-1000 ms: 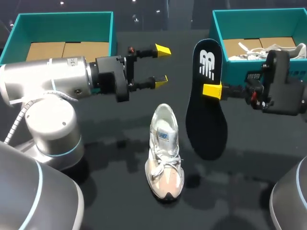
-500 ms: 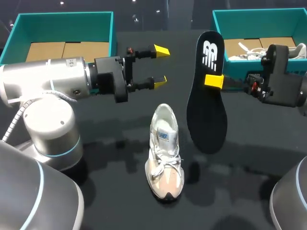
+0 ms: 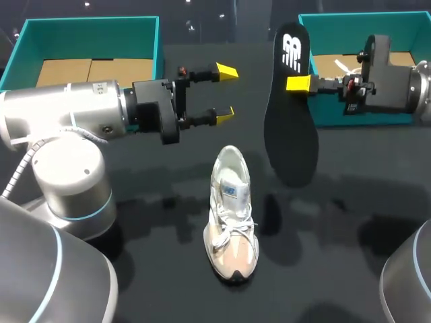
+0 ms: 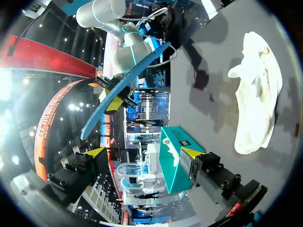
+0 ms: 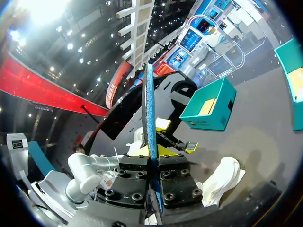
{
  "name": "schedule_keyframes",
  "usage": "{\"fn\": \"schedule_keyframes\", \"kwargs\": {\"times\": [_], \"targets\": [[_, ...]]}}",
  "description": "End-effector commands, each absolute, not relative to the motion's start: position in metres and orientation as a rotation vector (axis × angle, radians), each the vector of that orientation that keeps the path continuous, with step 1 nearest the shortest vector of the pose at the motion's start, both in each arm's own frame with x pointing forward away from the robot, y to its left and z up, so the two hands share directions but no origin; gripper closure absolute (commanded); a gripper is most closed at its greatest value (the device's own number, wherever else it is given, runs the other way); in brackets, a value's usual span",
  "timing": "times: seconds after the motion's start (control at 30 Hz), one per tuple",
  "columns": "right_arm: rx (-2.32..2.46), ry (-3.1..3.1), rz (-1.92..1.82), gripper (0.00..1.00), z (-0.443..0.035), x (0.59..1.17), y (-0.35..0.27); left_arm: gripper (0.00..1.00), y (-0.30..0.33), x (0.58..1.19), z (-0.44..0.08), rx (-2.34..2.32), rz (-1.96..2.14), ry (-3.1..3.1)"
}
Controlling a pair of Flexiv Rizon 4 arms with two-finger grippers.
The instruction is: Take the shoe out of the shoebox, open the shoe tongue, remove and reinsert the insole, then place the shoe into the shoebox
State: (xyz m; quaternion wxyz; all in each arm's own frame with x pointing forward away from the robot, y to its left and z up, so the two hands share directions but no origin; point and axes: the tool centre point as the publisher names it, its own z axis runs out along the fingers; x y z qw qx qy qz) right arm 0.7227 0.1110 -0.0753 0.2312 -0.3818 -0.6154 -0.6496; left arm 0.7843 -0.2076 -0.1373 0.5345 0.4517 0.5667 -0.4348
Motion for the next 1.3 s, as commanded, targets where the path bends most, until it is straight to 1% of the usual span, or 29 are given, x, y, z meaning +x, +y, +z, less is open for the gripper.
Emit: {"fn": "schedule_keyframes", "kwargs": {"times": [0.03,0.17,0.27,0.67,0.83,1.0,1.3], "targets": [[-1.066,-1.583,-1.703,1.0,-0.082,0.745,0.119,0.0,-0.209,0.784,-0.138,1.074,-1.033,1.35],[-1.179,-1.473,-1.617,1.0,-0.085,0.772,0.115,0.0,-0.209,0.784,-0.138,1.074,-1.033,1.35],[-1.215,-1.365,-1.553,1.0,-0.089,0.782,0.111,0.0,-0.209,0.784,-0.138,1.074,-1.033,1.35],[-1.213,-1.365,-1.553,1.0,-0.085,0.782,0.11,0.0,-0.212,0.784,-0.14,1.09,-1.033,1.345],[-1.33,-1.296,-1.396,1.0,-0.099,0.796,0.119,0.0,-0.218,0.784,-0.139,1.11,-1.074,1.32],[-1.349,-1.265,-1.306,1.0,-0.107,0.809,0.125,0.0,-0.218,0.785,-0.134,1.123,-1.078,1.321],[-1.363,-1.278,-1.299,1.0,-0.108,0.81,0.124,0.0,-0.218,0.785,-0.134,1.123,-1.078,1.321]]}}
